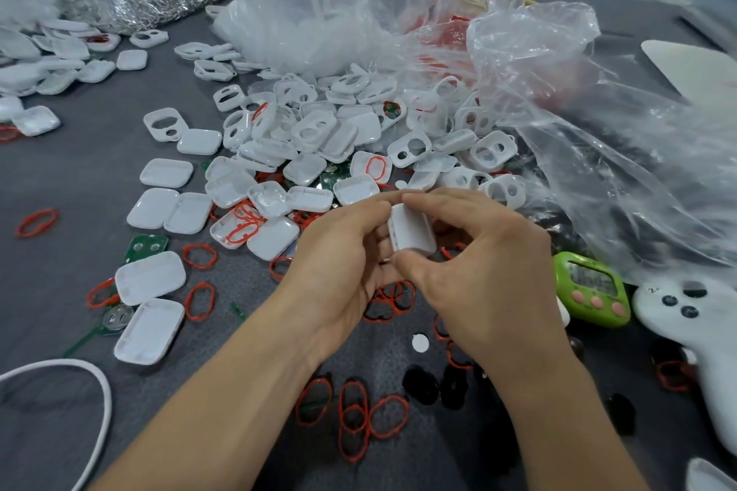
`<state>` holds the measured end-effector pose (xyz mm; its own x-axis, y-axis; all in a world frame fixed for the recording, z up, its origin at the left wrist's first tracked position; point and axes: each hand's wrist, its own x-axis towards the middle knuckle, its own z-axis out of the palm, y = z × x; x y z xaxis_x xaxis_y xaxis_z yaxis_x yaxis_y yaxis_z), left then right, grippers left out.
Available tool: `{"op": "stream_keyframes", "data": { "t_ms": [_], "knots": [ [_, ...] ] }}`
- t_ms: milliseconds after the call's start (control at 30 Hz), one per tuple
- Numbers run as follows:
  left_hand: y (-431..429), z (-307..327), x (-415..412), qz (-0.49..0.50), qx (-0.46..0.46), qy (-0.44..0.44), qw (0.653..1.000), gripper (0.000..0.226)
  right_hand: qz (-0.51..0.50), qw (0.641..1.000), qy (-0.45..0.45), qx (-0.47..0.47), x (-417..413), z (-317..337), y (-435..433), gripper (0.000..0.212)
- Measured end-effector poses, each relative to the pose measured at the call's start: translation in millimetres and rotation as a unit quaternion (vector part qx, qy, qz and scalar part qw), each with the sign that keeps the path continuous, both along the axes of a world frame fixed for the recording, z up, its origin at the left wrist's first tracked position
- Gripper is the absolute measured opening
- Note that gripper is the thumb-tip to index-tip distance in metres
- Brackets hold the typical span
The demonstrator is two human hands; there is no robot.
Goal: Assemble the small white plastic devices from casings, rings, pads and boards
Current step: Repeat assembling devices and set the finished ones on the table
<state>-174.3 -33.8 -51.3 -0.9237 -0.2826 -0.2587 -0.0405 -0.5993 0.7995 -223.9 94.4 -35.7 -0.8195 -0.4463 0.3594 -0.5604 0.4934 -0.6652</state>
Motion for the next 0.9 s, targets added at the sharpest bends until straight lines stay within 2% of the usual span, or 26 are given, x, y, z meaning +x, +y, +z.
{"op": "stream_keyframes", "data": {
  "t_ms": [500,600,767,900],
  "knots": [
    [-3.6,-1.4,0.4,-0.008,-0.027,0.008,1.0,0.028,0.01,0.999,0.006,-0.038,6.1,-4.4,-6.7,0.05],
    [-5.3,0.1,-1.1,-0.004,0.0,0.01,1.0,0.028,-0.007,0.993,-0.069,-0.093,-0.1,-4.5,-2.7,0.047],
    [-4.9,-1.9,-1.5,-0.02,-0.001,0.027,0.999,0.026,-0.026,0.948,-0.255,-0.19,-15.6,-11.9,0.5,0.014],
    [-4.4,-3.0,-0.7,-0.03,-0.008,0.033,0.999,0.026,0.003,0.935,-0.285,-0.213,-19.7,-16.9,-0.3,0.013]
  ]
}}
